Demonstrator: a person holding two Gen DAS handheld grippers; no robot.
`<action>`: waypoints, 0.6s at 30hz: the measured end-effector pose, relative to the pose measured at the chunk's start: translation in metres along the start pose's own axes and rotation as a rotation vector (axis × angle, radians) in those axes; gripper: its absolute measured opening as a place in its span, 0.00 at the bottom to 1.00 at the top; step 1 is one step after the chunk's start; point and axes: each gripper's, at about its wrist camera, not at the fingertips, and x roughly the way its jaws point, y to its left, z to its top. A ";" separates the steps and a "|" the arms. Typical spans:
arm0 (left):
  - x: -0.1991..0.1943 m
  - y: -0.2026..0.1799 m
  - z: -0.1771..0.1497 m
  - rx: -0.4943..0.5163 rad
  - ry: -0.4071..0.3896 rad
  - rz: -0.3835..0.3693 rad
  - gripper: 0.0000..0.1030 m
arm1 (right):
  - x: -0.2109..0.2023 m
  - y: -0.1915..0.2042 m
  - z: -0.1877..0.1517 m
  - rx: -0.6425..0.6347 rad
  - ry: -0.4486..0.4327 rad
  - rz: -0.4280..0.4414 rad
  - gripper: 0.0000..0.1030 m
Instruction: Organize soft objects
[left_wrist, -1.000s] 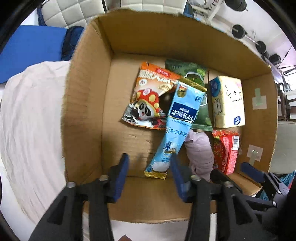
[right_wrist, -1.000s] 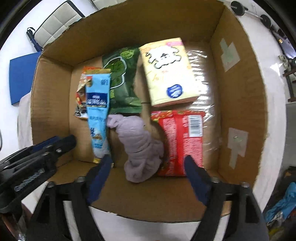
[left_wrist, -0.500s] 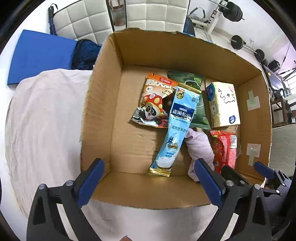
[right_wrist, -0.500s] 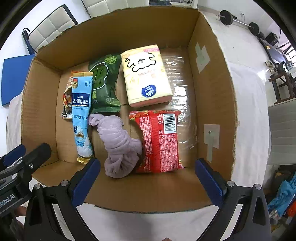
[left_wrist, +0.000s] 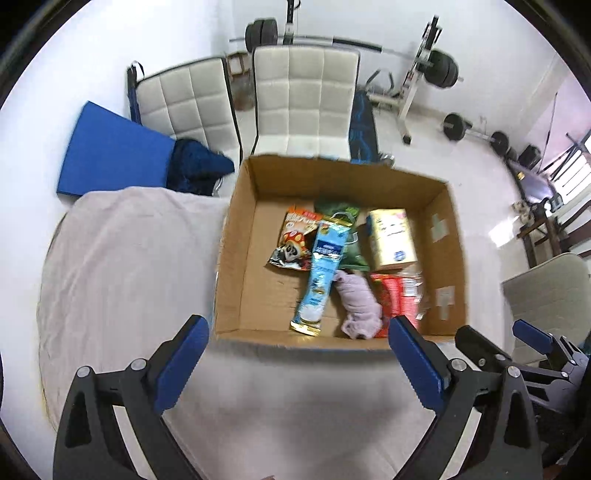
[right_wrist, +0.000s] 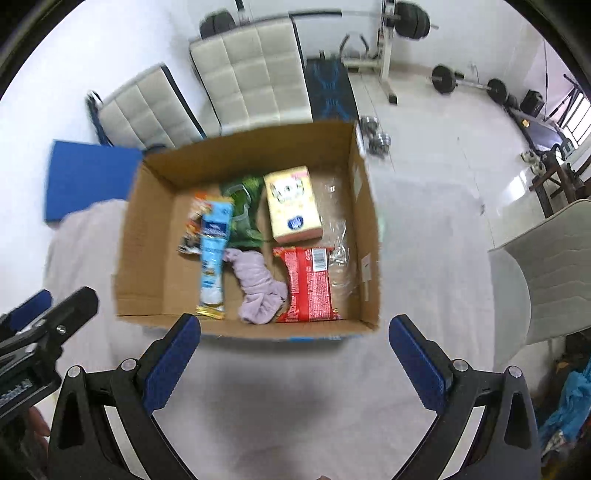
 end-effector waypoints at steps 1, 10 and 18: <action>-0.009 0.000 -0.002 0.002 -0.009 -0.002 0.97 | -0.019 -0.002 -0.004 -0.002 -0.022 0.001 1.00; -0.103 -0.003 -0.034 0.002 -0.101 -0.001 0.97 | -0.138 -0.010 -0.042 -0.019 -0.134 0.018 1.00; -0.154 -0.002 -0.058 -0.010 -0.144 0.027 0.97 | -0.212 -0.012 -0.076 -0.025 -0.197 0.037 1.00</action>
